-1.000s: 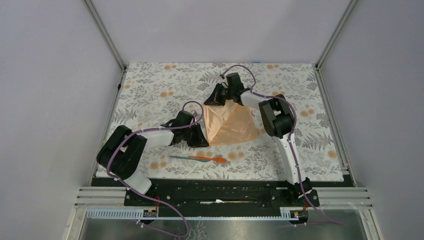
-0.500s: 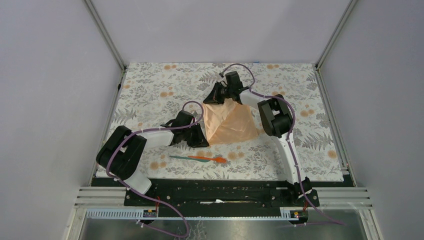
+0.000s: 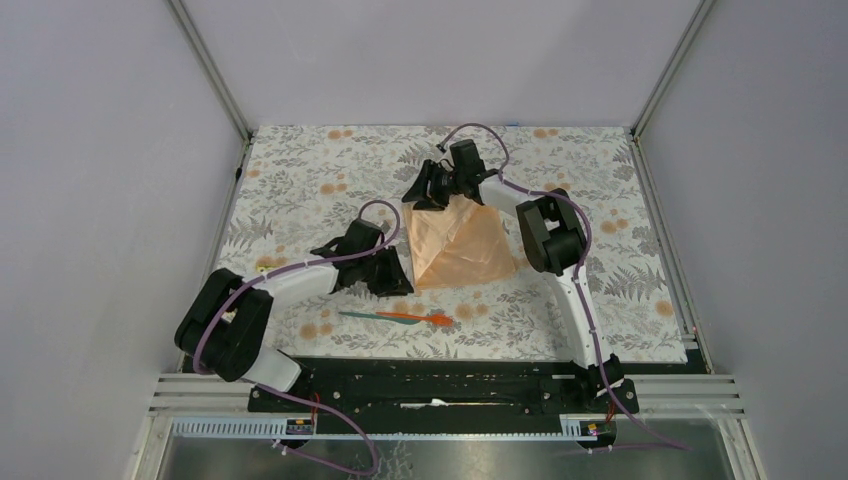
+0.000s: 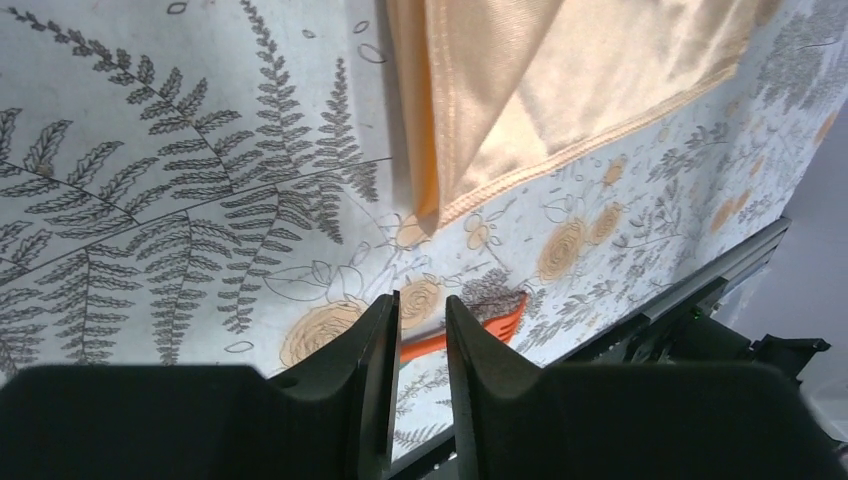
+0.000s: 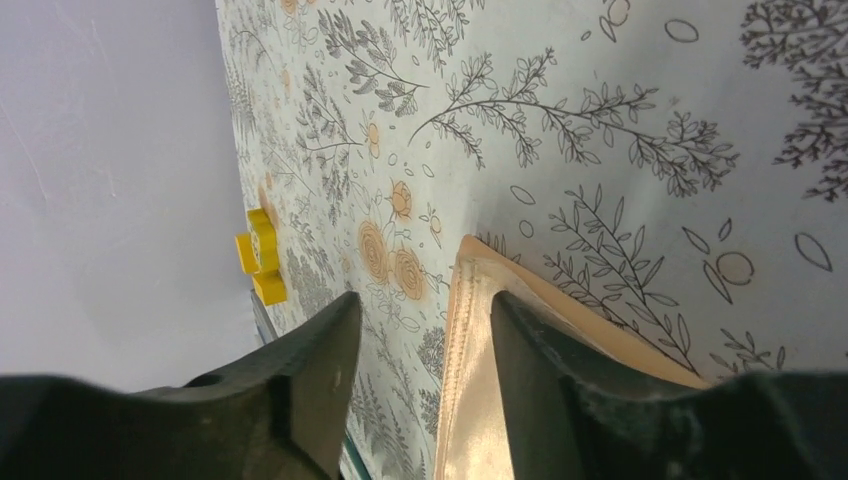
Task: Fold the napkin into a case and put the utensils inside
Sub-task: Fold the top corner of the square-folded napkin at the center of the board, then smooth out the top corner of the smaller-rectangle-folded napkin at the center of the board.
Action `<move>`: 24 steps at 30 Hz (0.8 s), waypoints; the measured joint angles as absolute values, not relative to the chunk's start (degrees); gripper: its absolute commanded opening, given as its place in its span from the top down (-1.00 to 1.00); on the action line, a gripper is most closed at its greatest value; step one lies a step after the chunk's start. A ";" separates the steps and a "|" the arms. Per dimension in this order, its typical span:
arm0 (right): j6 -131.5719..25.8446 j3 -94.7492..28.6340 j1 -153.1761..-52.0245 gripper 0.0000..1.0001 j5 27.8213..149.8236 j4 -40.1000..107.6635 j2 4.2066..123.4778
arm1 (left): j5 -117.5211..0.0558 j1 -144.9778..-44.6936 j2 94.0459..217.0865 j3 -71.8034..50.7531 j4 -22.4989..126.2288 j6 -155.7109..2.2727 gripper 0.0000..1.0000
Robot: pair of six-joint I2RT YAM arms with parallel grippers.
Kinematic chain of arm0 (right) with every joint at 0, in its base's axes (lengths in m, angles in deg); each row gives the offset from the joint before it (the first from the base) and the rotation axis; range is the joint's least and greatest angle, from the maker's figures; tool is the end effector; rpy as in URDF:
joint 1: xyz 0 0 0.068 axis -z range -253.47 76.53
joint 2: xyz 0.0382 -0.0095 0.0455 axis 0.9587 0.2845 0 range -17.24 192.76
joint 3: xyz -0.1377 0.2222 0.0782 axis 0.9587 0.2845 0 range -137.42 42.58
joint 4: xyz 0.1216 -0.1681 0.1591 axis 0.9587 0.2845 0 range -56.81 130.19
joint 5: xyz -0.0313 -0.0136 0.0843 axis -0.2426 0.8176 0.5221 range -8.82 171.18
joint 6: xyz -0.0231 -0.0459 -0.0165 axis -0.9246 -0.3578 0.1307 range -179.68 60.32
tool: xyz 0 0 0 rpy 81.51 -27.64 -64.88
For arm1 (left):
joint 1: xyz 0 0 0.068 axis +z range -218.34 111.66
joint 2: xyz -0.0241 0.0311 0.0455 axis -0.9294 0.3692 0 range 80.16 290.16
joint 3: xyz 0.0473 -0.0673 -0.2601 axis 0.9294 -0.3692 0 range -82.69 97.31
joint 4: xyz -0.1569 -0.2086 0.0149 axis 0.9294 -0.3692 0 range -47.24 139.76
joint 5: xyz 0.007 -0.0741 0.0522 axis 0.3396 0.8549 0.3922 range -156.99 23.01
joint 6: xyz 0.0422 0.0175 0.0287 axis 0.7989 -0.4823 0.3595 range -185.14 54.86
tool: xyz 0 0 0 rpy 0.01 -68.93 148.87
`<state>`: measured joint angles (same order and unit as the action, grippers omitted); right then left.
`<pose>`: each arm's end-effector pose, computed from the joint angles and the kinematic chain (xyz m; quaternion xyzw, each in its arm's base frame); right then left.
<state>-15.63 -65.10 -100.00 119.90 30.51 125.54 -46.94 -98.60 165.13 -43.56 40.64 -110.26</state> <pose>0.4831 0.2661 0.1268 -0.0319 0.8415 0.4996 0.2030 0.2290 -0.1477 0.1545 -0.0694 0.9379 -0.3127 0.1331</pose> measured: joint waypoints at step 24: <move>-29.09 -45.61 -90.29 -0.73 132.34 37.79 108.43 | -40.10 -94.51 179.51 -31.34 47.21 -111.12 0.57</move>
<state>-29.09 -45.61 -90.29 132.34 37.79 108.43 -40.10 -94.51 179.51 -31.34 47.21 -111.12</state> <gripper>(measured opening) 0.870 0.221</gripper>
